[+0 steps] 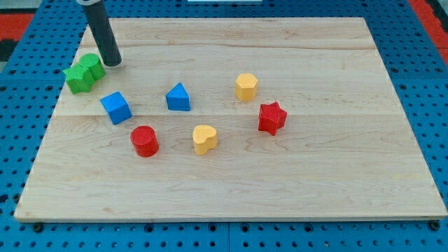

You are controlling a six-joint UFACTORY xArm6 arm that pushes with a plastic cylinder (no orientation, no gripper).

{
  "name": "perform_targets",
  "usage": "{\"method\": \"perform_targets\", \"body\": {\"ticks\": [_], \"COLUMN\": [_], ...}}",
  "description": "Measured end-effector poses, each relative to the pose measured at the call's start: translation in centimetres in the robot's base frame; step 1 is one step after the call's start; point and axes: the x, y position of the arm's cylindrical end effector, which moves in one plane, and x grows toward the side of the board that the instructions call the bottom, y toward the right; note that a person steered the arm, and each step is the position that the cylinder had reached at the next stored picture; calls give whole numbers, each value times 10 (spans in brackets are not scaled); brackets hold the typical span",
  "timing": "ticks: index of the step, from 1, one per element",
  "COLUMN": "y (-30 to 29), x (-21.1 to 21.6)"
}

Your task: Separate the green star from the green circle

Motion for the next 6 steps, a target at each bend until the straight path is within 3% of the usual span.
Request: {"method": "perform_targets", "body": {"ticks": [2,4,6], "y": [-17,-60,-65], "x": [-25,8,28]}}
